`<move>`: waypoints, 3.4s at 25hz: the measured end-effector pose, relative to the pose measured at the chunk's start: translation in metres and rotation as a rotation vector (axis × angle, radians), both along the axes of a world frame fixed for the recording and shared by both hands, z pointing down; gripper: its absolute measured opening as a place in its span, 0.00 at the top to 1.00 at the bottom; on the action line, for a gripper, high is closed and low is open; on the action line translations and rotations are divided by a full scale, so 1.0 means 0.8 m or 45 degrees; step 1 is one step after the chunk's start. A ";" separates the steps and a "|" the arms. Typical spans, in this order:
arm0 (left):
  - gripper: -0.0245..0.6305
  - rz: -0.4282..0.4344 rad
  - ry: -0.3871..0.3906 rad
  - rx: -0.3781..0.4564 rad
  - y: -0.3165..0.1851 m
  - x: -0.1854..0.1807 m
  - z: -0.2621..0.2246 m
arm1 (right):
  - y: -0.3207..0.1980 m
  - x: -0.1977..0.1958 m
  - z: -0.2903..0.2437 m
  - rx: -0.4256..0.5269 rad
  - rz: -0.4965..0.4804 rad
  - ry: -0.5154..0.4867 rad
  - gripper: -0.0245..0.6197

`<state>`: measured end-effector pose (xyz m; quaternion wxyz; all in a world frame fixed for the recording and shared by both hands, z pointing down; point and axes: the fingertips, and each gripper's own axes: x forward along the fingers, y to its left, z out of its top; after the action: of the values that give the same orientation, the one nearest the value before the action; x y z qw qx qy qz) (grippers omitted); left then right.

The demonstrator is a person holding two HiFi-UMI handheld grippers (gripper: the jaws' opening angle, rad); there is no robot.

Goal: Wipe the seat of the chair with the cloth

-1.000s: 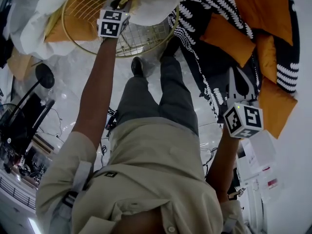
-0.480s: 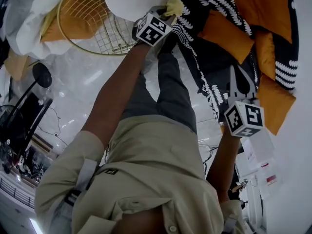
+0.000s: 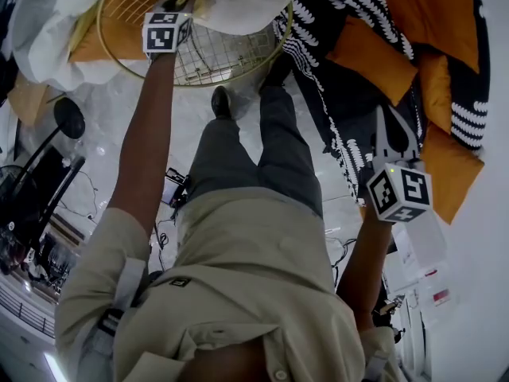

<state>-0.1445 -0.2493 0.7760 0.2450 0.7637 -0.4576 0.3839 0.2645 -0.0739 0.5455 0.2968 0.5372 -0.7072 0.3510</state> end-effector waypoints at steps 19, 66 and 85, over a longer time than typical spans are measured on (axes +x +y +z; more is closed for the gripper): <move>0.85 0.130 0.030 0.002 0.019 0.079 0.012 | 0.038 0.022 0.014 -0.034 0.050 0.005 0.92; 0.85 0.399 0.319 -0.242 0.120 0.297 0.090 | 0.051 0.012 0.056 -0.131 0.037 0.022 0.92; 0.85 -0.168 -0.009 -0.189 0.051 -0.065 0.100 | 0.047 -0.003 0.065 -0.148 0.013 0.012 0.92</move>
<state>-0.1965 -0.2087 0.8557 0.3240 0.7102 -0.4781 0.4024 0.2624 -0.0366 0.5972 0.3291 0.5244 -0.6813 0.3905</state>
